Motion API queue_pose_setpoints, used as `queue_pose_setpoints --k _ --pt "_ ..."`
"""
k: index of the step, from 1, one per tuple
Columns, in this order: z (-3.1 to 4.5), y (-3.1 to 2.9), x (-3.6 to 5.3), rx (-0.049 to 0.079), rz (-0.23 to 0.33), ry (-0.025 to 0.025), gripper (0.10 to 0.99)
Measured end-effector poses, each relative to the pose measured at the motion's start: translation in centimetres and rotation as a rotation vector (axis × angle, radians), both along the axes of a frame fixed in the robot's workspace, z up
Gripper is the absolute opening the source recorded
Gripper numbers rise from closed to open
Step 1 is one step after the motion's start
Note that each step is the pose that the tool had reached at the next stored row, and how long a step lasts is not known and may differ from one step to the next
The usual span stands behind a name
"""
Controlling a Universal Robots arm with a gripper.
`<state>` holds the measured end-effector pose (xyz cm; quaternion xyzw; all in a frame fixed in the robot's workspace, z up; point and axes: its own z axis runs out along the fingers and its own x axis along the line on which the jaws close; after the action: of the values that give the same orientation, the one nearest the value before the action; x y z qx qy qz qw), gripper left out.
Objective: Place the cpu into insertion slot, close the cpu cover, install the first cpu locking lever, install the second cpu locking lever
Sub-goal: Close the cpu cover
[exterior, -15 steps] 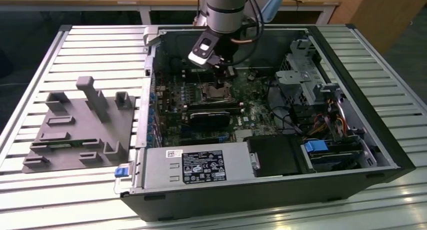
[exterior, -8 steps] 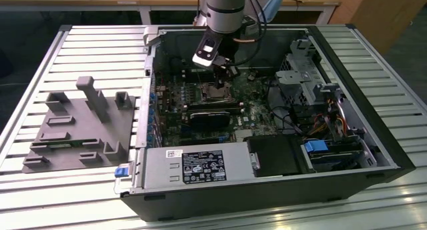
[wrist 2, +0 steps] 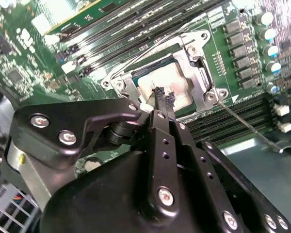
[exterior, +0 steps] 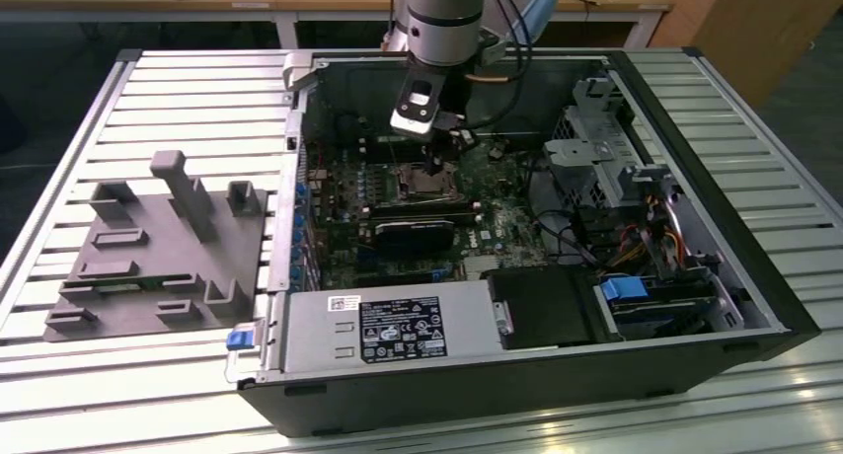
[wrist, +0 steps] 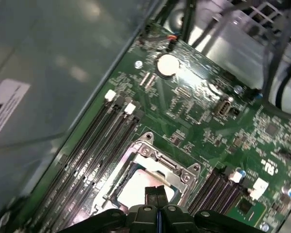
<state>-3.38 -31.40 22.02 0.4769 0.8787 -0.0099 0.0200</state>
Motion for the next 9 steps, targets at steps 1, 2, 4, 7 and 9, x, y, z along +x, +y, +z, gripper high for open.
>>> queue_pose_setpoints --k 1,2,4,7,9 --pt "0.0 0.0 0.0 0.0 0.018 0.0 0.102" --pt "0.0 0.0 0.0 0.0 0.036 0.0 0.102" --pt "0.0 0.0 0.0 0.0 0.073 0.0 0.102" --pt "0.0 0.0 0.0 0.0 0.126 0.0 0.102" --pt "0.0 0.0 0.0 0.0 0.16 0.0 0.102"
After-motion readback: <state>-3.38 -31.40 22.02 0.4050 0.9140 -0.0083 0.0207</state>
